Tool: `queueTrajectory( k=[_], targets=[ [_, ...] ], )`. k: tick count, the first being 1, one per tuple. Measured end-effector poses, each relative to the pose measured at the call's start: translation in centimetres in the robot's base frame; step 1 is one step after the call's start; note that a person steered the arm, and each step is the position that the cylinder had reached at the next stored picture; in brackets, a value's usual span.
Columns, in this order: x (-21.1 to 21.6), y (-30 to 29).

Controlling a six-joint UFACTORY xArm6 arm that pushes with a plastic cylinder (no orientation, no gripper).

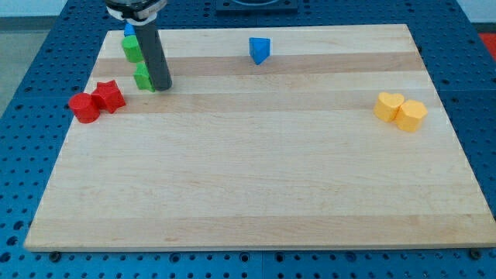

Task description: Place green star below green circle

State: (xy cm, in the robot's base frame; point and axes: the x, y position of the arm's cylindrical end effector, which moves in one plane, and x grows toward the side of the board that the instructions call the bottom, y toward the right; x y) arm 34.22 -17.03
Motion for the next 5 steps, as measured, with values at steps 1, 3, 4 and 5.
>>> queueTrajectory(
  k=[1, 3, 4, 5],
  targets=[
    [-1.0, -1.3],
    [-2.6, -3.0],
    [-2.0, -2.6],
    [3.5, -0.9]
  ],
)
